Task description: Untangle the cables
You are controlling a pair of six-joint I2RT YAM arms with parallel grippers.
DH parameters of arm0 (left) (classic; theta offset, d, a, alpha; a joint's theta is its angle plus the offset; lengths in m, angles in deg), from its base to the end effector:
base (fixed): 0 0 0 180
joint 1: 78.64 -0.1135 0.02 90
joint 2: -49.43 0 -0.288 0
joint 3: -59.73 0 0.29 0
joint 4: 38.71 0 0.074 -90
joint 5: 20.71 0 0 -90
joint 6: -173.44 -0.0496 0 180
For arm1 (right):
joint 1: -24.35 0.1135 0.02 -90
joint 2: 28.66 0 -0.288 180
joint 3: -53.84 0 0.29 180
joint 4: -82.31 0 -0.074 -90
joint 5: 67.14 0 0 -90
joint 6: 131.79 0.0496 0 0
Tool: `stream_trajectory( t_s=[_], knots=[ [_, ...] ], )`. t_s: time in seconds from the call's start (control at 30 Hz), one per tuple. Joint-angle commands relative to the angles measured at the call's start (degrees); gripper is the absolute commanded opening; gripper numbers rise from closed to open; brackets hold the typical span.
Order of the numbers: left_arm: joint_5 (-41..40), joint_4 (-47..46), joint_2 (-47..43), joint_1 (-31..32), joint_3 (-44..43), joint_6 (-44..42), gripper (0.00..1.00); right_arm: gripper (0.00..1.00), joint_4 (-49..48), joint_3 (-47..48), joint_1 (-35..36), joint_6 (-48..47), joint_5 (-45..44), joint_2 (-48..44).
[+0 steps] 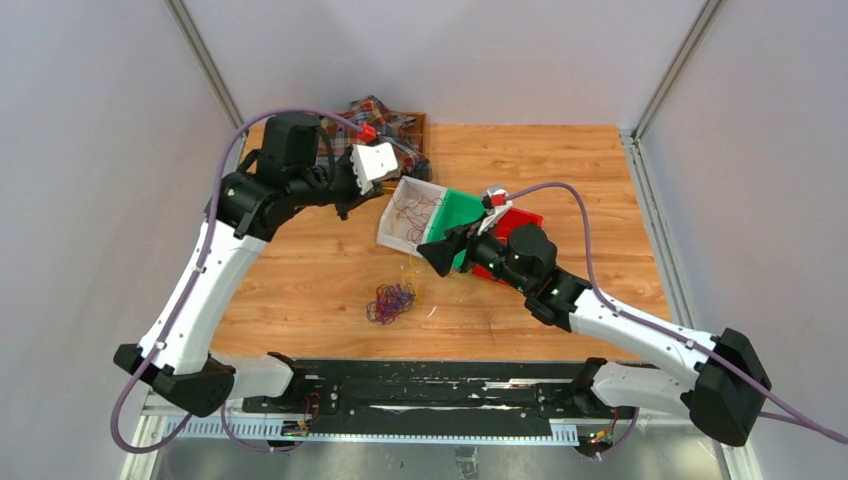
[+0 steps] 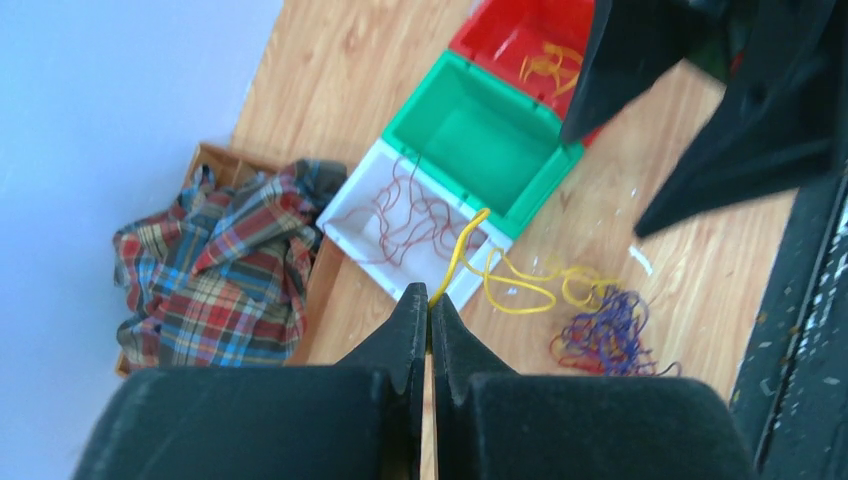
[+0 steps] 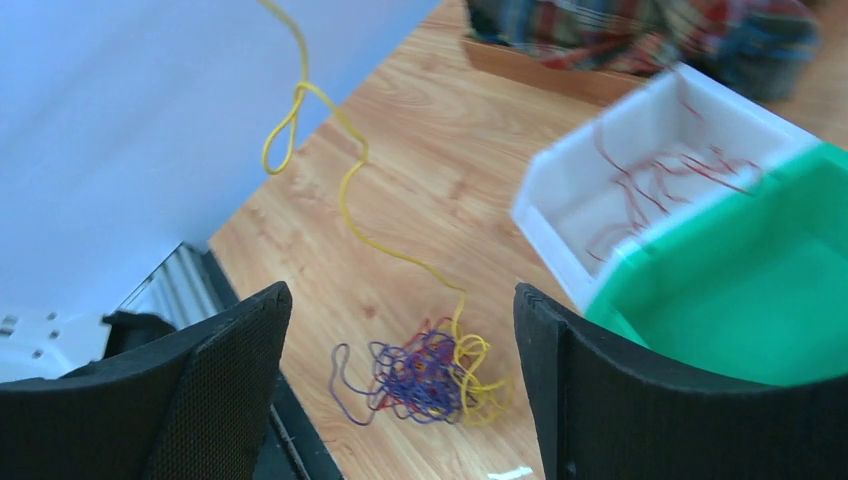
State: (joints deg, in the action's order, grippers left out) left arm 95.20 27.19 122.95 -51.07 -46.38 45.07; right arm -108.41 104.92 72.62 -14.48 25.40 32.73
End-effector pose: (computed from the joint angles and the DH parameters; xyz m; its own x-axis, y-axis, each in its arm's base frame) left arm 0.2397 -0.1496 0.4807 0.0777 0.5893 -0.8042 0.8824 0.3348 0.3306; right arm 0.1920 0.2186 0.3153 -0.3514 0.2947 -0.8887 -0.6908 0.5590 0.4585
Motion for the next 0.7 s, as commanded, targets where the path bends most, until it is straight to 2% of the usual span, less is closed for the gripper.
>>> stream_trajectory(
  t_s=[0.0, 0.13, 0.27, 0.43, 0.67],
  knots=[
    [6.7, 1.2, -1.7, 0.4, -5.3, 7.7, 0.00, 0.82, -7.0, 4.5, 3.3, -7.0, 5.3, 3.3],
    [8.1, 1.2, -2.1, 0.4, -10.6, 10.5, 0.00, 0.82, -11.6, 4.9, 4.8, -7.7, 6.9, 6.1],
    [9.5, 1.1, -2.0, 0.4, -15.1, 13.5, 0.00, 0.82, -13.4, 5.0, 6.6, -8.5, 4.6, 8.8],
    [10.1, 1.0, -2.0, 0.4, -18.7, 16.0, 0.00, 0.71, -14.1, 5.9, 9.1, -10.0, 1.8, 12.6],
    [9.7, 1.1, -1.9, 0.4, -24.5, 17.1, 0.00, 0.68, -13.5, 6.5, 11.4, -10.8, -1.7, 17.5]
  ],
)
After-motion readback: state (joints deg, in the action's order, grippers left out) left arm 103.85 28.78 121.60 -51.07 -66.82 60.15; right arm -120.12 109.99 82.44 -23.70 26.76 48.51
